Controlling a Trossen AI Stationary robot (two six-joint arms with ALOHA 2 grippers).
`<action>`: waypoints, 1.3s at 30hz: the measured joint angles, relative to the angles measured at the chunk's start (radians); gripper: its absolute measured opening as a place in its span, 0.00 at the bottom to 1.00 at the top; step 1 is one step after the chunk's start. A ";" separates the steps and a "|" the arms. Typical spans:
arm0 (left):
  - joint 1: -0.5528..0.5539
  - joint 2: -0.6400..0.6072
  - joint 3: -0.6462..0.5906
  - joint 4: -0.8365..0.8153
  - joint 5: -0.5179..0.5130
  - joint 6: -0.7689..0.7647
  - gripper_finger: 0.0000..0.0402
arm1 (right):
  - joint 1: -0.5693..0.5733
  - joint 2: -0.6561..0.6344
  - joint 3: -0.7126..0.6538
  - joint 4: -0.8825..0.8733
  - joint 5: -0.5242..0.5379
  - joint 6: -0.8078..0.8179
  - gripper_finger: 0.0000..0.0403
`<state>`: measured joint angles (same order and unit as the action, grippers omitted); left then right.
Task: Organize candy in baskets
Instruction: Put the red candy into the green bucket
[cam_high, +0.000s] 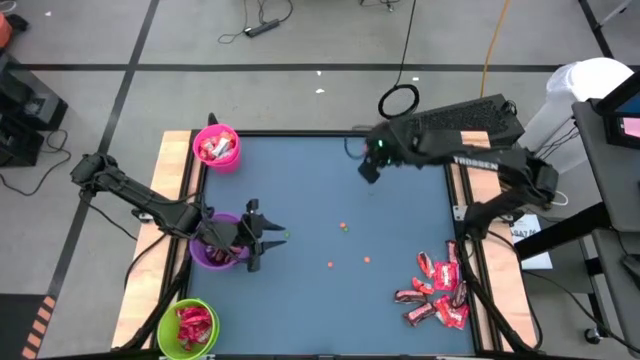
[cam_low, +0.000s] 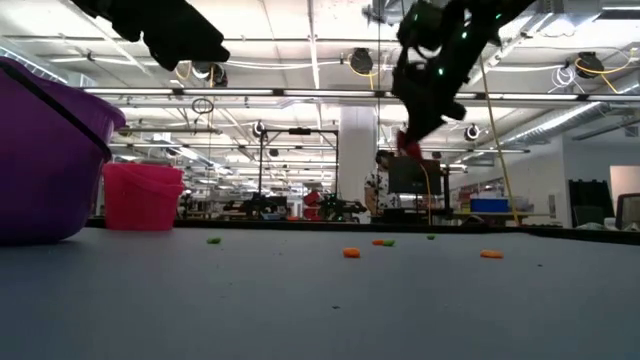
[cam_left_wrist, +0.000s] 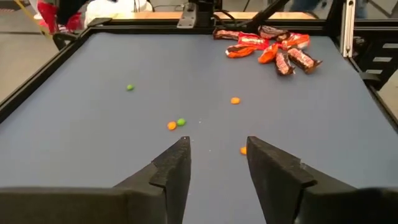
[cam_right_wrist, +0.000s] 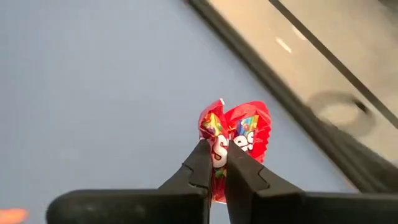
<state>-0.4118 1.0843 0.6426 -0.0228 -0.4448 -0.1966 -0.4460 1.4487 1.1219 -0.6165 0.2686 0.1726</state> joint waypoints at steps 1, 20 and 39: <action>0.000 0.001 0.000 0.000 -0.003 -0.005 0.42 | 0.037 -0.019 -0.025 0.055 -0.023 0.000 0.04; 0.037 0.184 0.000 0.349 -0.027 0.053 0.69 | 0.568 0.103 -0.250 1.044 -0.277 -0.142 0.03; 0.043 0.232 0.013 0.414 0.161 0.050 0.69 | 0.621 0.238 -0.250 1.355 -0.248 -0.293 0.03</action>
<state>-0.3683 1.3163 0.6554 0.3907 -0.2835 -0.1461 0.1749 1.6867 0.8722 0.7383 0.0209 -0.1200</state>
